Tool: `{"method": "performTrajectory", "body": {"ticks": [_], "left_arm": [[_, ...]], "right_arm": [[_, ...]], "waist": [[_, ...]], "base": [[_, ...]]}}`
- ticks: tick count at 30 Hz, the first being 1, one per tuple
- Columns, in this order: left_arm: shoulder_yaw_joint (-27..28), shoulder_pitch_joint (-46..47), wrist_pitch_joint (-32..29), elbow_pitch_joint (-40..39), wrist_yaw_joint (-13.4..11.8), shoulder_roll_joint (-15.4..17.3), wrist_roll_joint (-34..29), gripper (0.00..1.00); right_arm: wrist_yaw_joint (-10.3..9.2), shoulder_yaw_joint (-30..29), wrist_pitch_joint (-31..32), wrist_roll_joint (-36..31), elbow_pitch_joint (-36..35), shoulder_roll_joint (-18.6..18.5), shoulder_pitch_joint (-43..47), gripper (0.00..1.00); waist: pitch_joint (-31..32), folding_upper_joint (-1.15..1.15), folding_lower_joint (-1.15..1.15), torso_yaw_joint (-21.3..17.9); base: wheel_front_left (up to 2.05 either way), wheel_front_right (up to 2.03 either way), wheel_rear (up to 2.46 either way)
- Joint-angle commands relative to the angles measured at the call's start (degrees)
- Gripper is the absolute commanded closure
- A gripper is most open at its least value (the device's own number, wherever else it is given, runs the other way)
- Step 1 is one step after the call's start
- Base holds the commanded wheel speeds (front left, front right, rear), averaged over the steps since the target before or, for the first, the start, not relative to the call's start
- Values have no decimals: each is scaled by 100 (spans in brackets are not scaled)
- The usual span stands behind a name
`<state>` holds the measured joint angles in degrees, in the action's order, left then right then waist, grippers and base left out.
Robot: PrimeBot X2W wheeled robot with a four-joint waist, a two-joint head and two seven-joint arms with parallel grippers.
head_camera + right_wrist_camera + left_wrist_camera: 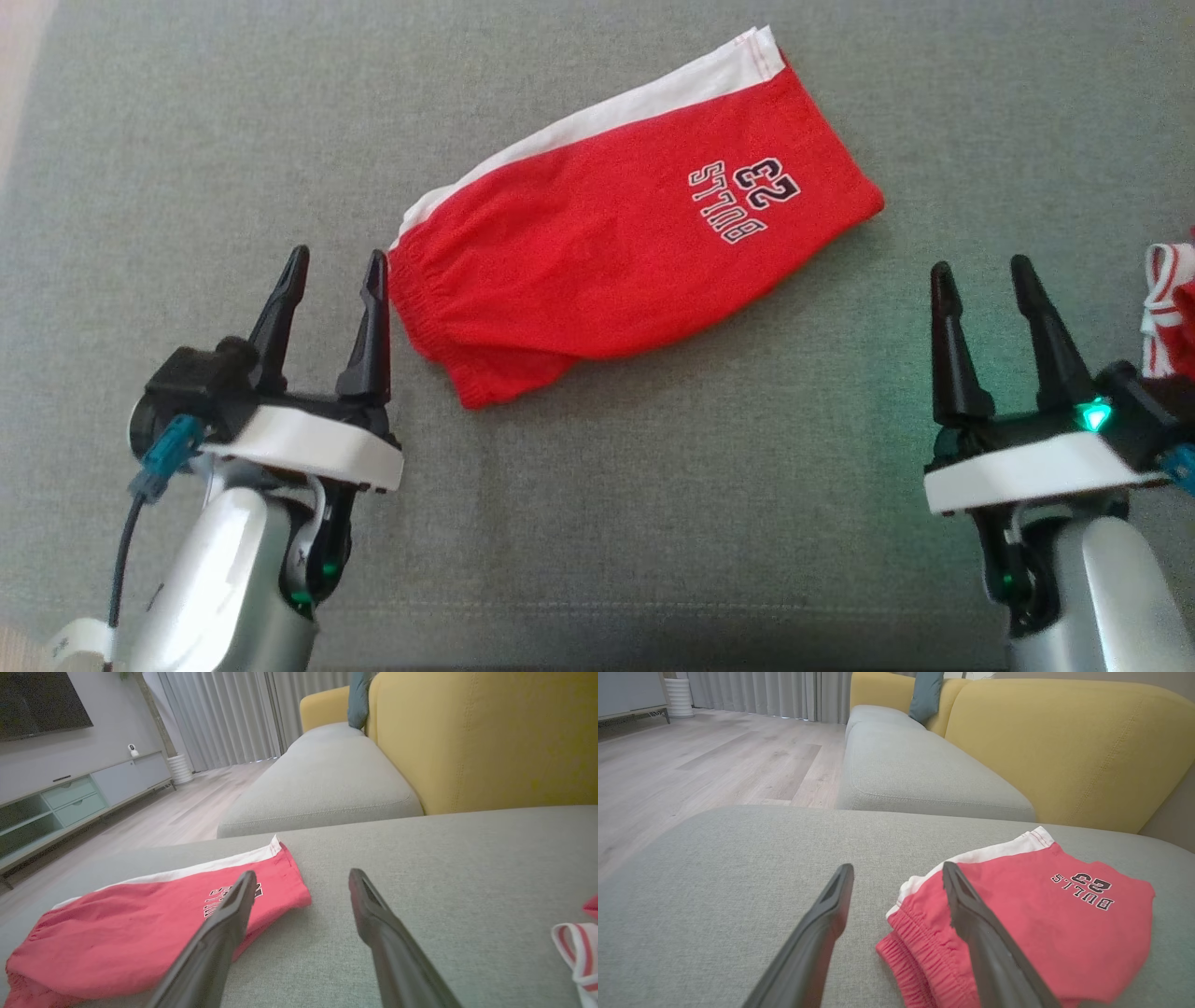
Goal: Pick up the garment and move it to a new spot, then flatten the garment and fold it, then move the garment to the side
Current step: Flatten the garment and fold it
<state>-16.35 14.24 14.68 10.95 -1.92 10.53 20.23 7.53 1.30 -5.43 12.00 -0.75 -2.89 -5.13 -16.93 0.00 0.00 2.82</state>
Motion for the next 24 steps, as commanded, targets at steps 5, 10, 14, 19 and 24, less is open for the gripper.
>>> {"method": "performTrajectory", "body": {"ticks": [5, 10, 14, 19, 24], "left_arm": [[193, 400, 31, -287, 122, 16, -111, 0], [207, 513, 31, -199, 203, -53, -166, 0], [208, 538, 31, -131, 261, -117, -217, 0], [247, 555, 31, -47, 289, -160, -290, 0], [273, 564, 31, -32, 319, -197, -332, 0]], "right_arm": [[-4, 245, 551, -14, 462, -157, -906, 0], [-4, 365, 1207, 27, 1274, -305, -1756, 0], [-4, 342, 1902, -8, 1888, -317, -2250, 0], [-4, 401, 2490, 102, 2357, -235, -2638, 0], [-4, 488, 2587, 251, 2588, -189, -2789, 5]], "waist": [[-349, 0, 0, 135], [-489, 0, 0, 257], [-500, 0, 0, 352], [-490, 0, 0, 429], [-504, 0, 0, 454]], "base": [[0, 0, 0], [0, 0, 0], [0, 0, 0], [0, 0, 0], [0, 0, 0]]}}
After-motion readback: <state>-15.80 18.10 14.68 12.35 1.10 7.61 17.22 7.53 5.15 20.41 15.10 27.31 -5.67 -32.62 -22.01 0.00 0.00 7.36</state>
